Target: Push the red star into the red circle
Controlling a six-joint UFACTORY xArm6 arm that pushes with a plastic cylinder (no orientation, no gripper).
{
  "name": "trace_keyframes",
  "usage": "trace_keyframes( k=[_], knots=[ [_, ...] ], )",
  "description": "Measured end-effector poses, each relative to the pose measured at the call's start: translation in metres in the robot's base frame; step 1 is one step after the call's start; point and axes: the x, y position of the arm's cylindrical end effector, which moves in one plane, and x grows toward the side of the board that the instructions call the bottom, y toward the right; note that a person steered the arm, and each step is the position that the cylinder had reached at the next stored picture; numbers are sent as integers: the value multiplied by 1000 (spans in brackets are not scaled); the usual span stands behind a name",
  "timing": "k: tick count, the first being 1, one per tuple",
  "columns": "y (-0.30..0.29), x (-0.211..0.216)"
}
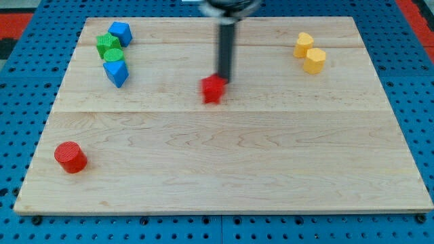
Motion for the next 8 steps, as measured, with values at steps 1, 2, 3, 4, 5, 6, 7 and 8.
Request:
trace_keyframes(
  k=[1,2,3,4,5,6,7,8],
  knots=[
    [-104,63],
    [-66,77],
    [-89,118],
    [-126,115],
    [-83,94],
    [19,74],
    [74,69],
    [117,69]
  ],
)
